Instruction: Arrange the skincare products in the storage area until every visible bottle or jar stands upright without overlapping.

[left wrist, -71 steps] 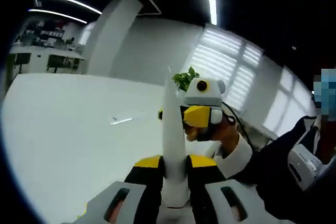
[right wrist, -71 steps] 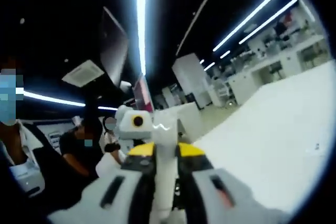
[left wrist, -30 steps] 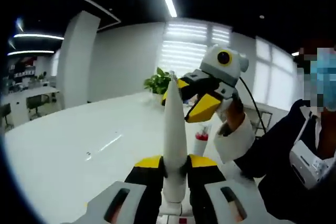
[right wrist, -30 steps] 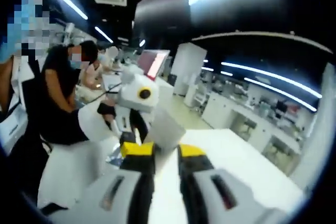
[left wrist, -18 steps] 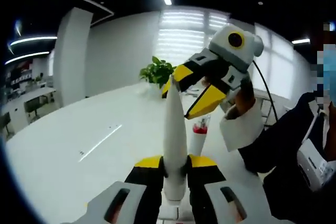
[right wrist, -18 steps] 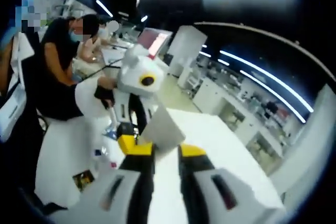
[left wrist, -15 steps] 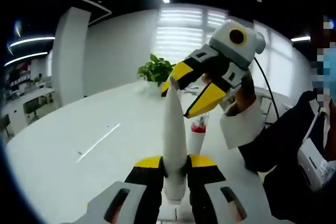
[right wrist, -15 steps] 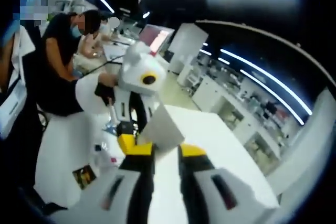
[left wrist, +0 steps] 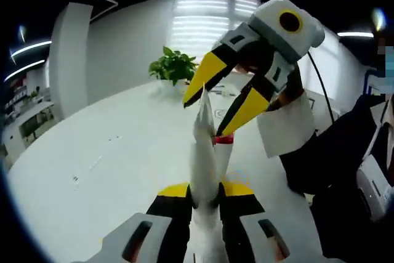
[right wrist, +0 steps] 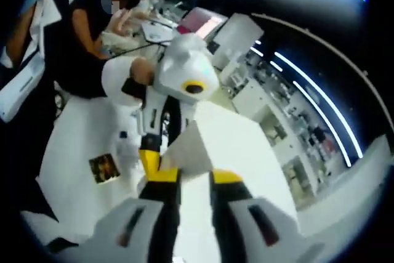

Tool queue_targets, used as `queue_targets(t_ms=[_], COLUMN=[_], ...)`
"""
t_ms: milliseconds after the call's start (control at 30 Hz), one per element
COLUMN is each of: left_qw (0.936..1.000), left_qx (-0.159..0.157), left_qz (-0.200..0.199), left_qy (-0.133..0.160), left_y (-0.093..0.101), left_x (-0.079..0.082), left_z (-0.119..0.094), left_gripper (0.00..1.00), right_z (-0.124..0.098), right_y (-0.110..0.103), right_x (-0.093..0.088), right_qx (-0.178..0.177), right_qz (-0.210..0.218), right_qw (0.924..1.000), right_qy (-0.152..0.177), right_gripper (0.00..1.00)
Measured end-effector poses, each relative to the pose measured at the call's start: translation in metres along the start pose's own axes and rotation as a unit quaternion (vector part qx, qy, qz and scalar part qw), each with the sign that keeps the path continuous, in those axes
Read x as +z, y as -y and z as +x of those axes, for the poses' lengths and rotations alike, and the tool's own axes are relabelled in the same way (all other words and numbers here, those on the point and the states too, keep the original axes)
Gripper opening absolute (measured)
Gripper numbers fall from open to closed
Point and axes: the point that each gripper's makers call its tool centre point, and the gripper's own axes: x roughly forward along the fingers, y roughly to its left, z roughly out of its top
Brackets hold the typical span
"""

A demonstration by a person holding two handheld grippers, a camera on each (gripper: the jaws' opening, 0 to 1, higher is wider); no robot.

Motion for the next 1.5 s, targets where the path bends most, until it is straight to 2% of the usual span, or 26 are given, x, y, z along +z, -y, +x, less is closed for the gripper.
queue_targets(t_ms=[233, 500, 667, 800, 867, 933, 1100, 1500], left_qw=[0.9997, 0.9988, 0.9980, 0.9986, 0.9986, 0.9988, 0.9991, 0.9995], left_qx=[-0.004, 0.005, 0.005, 0.009, 0.014, 0.012, 0.008, 0.001], left_qz=[0.012, 0.017, 0.017, -0.002, -0.004, -0.003, -0.004, 0.008], left_qy=[-0.023, -0.046, -0.060, -0.053, -0.050, -0.048, -0.040, -0.030], left_y=[0.013, 0.013, 0.015, 0.016, 0.017, 0.020, 0.021, 0.027], left_x=[-0.009, -0.018, -0.023, -0.019, -0.017, -0.016, -0.015, -0.012], left_z=[0.016, 0.027, 0.036, 0.044, 0.048, 0.050, 0.051, 0.056], left_gripper=[0.16, 0.16, 0.16, 0.16, 0.16, 0.16, 0.16, 0.16], right_z=[-0.008, -0.011, -0.015, -0.017, -0.020, -0.020, -0.021, -0.025], right_y=[-0.011, -0.015, -0.017, -0.017, -0.015, -0.017, -0.023, -0.029], right_x=[-0.014, -0.029, -0.034, -0.037, -0.033, -0.034, -0.043, -0.038], right_qx=[0.015, 0.023, 0.021, 0.017, 0.012, 0.014, 0.024, 0.026], right_qz=[-0.014, -0.014, -0.010, -0.012, -0.010, -0.008, -0.002, -0.016], right_qw=[0.9996, 0.9986, 0.9986, 0.9984, 0.9990, 0.9991, 0.9979, 0.9978], right_qy=[-0.019, -0.046, -0.047, -0.053, -0.042, -0.040, -0.061, -0.060], right_gripper=[0.15, 0.14, 0.15, 0.15, 0.14, 0.15, 0.16, 0.16])
